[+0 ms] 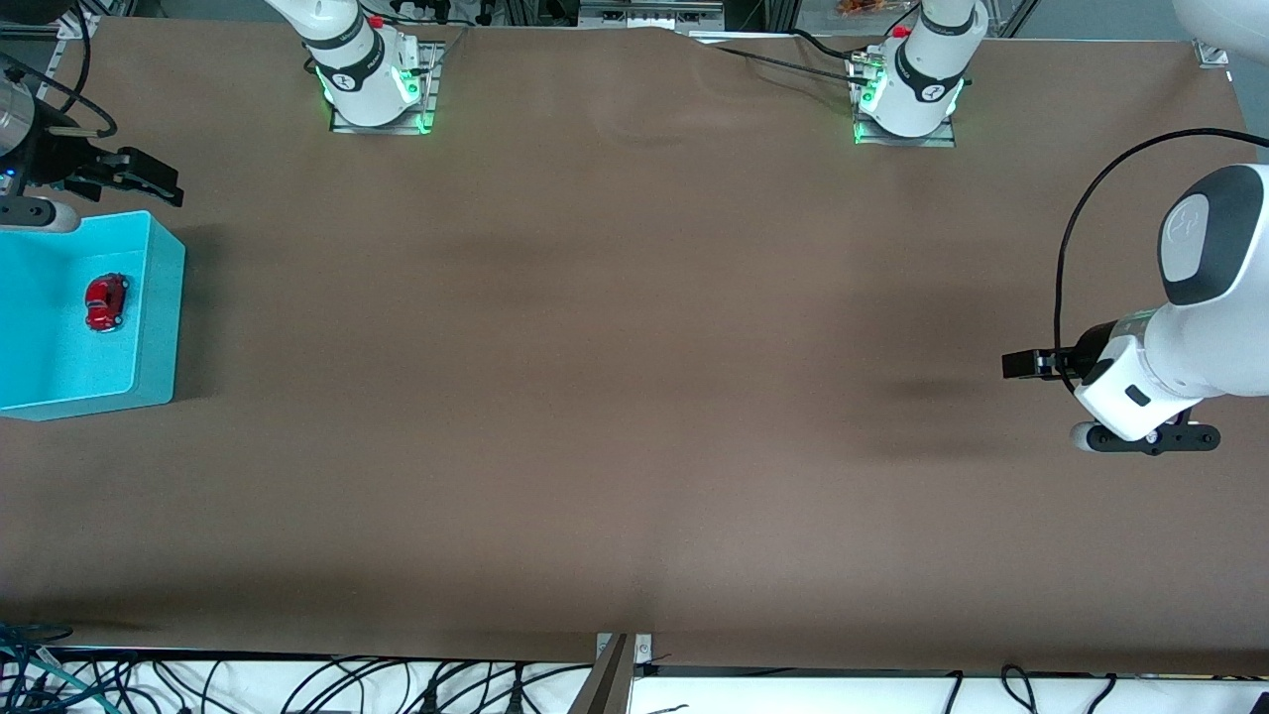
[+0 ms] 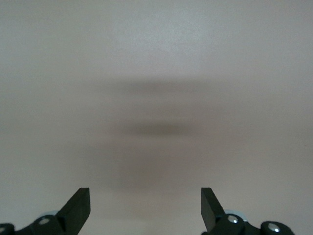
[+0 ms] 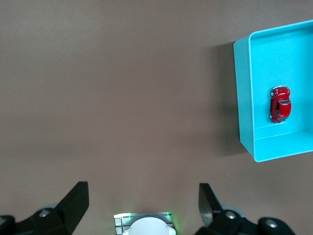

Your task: Wind red beetle toy and store in blue box

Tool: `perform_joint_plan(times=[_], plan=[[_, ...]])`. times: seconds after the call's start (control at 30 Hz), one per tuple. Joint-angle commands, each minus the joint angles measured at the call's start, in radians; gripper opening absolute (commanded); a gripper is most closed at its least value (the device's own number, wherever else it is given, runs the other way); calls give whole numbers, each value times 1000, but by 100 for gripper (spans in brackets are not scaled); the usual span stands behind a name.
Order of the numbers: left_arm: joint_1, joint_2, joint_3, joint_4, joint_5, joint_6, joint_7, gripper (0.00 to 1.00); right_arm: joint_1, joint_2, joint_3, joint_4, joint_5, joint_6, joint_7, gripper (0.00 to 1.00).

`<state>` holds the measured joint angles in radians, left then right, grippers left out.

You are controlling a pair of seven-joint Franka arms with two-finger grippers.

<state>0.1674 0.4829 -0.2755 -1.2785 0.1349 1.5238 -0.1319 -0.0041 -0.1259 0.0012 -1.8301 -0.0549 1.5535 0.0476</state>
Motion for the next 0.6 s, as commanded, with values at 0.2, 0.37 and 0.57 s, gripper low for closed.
perform_joint_plan(times=[0.2,0.37,0.57], plan=[[-8,16,1,34,11,-13,8,100,13,17,0,58,-13,-23,41,100],[-8,16,1,34,11,-13,8,100,13,61,17,103,-11,-23,46,100],[-6,16,1,34,11,-13,8,100,13,86,22,118,-11,-18,58,100]])
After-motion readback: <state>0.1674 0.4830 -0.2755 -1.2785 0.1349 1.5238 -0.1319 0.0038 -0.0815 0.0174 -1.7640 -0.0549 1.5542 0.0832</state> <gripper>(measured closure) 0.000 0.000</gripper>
